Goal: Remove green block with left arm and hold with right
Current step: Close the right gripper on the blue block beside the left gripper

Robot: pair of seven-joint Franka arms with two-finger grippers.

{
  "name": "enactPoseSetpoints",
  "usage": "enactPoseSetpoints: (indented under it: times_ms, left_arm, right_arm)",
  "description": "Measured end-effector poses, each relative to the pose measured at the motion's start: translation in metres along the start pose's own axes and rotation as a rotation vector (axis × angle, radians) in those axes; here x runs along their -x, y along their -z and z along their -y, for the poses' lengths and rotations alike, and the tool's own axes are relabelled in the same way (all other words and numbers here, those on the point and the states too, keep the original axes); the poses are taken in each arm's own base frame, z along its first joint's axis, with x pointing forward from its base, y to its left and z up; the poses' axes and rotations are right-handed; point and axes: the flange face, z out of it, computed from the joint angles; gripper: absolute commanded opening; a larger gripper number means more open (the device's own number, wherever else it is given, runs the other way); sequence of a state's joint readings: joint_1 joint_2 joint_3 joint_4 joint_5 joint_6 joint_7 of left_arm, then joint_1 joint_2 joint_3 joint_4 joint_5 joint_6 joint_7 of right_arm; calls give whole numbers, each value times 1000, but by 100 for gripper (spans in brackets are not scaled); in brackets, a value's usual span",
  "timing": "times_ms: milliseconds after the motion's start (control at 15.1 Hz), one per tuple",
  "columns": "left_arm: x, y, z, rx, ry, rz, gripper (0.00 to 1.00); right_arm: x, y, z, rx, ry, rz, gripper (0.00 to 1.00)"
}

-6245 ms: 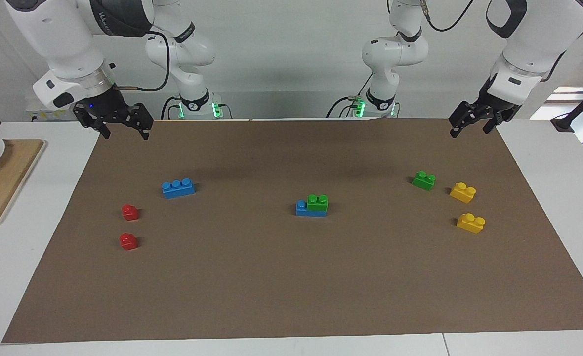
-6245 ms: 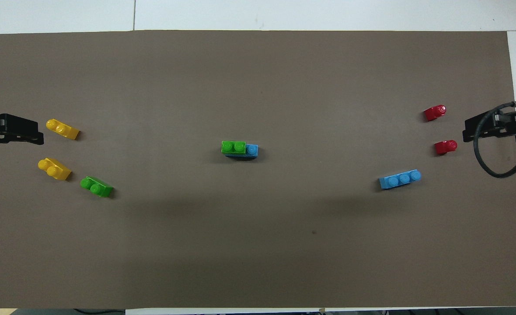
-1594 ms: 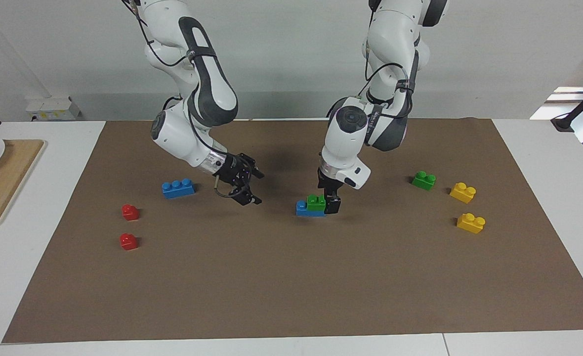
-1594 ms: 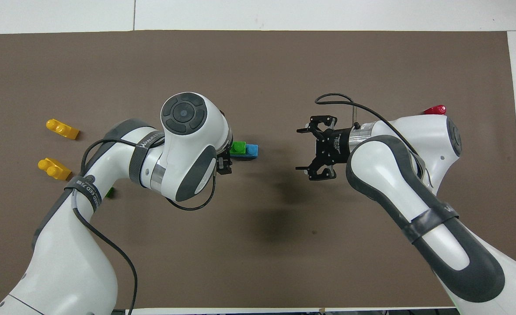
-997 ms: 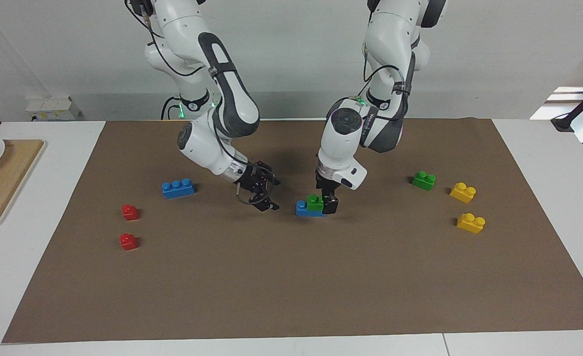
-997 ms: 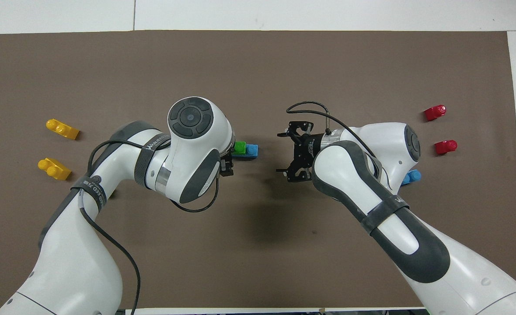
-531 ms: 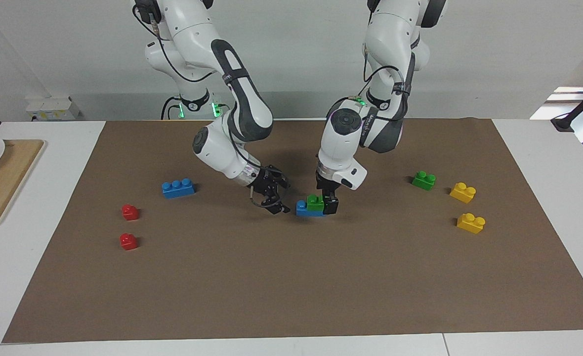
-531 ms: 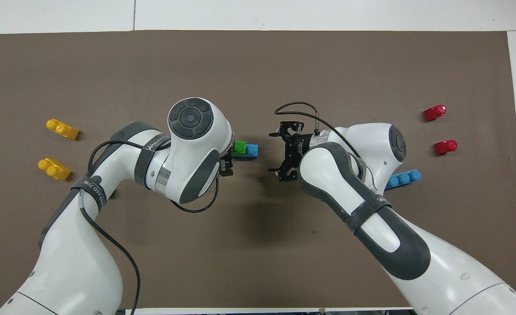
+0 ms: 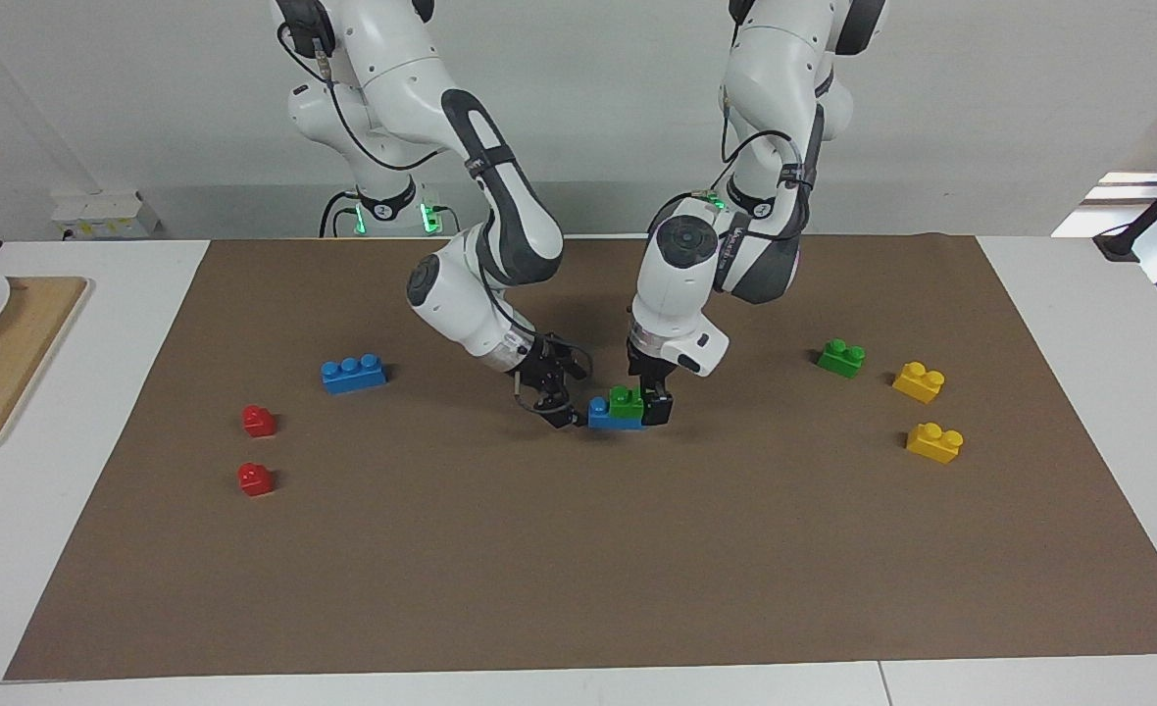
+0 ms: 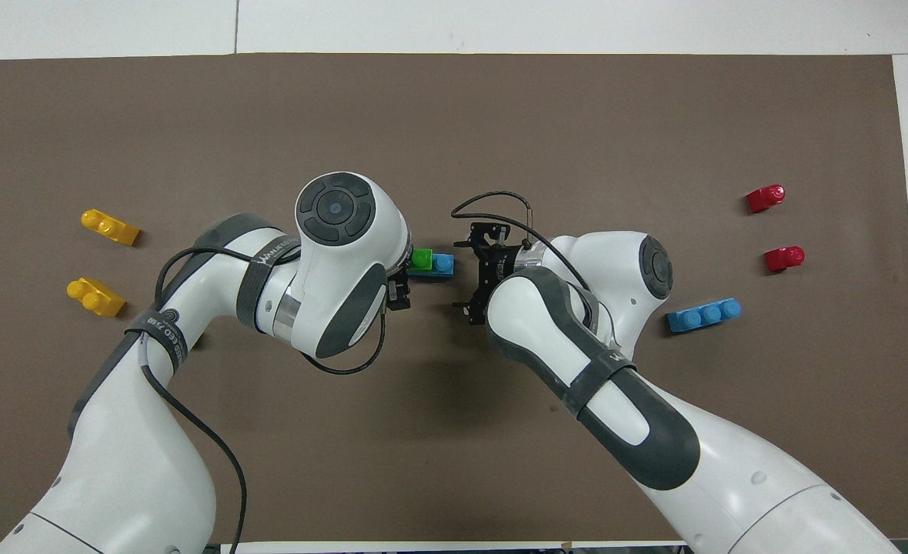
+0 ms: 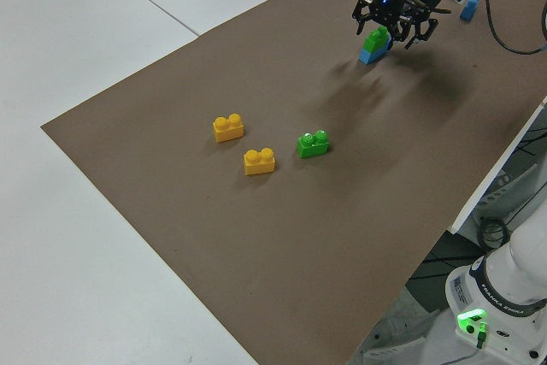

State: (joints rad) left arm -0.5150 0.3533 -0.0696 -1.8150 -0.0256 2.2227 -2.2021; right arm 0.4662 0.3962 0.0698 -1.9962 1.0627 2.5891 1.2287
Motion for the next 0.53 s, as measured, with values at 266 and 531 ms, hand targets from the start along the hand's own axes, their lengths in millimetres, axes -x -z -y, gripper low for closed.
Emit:
enactPoseSetpoints:
  times_ms: [266,531]
  left_arm:
    - [0,0,0,1,1,0,100]
    - [0,0,0,5,1,3,100]
  right_arm:
    - [1,-11,-1,-15,4,-14,100]
    - [7,-23,-4,-24,4,-14,100]
